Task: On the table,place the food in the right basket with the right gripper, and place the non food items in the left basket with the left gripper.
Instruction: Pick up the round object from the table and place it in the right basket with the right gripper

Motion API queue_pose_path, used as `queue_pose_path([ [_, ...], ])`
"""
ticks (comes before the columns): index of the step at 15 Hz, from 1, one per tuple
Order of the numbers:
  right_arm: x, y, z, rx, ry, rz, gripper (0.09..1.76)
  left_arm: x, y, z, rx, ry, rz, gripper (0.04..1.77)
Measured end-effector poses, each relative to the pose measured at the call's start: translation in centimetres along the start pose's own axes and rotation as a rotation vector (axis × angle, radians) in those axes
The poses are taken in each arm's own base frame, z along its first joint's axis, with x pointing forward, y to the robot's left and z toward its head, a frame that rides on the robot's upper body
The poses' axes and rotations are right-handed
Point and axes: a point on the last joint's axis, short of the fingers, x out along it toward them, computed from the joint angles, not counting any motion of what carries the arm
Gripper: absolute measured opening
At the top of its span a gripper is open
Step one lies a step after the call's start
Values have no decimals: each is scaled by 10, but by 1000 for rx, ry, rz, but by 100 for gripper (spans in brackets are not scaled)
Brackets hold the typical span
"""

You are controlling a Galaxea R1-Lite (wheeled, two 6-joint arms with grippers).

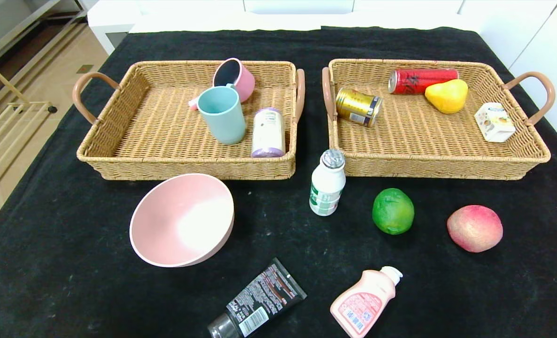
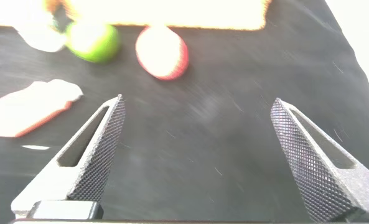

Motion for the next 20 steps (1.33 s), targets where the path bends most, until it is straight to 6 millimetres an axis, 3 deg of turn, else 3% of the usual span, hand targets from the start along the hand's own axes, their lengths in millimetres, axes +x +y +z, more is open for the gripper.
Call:
queue_pose_path([
  [4, 19, 3, 36, -14, 55, 126, 171, 17, -6, 42, -3, 33, -242, 172],
  [10, 76, 4, 69, -16, 208, 333, 171, 68, -5, 71, -6, 177, -470, 172],
  [16, 126, 18, 77, -17, 282, 432, 171, 120, -24, 77, -37, 305, -718, 172],
  [20, 142, 35, 71, -40, 310, 402, 171, 153, -37, 79, -41, 303, -749, 172],
])
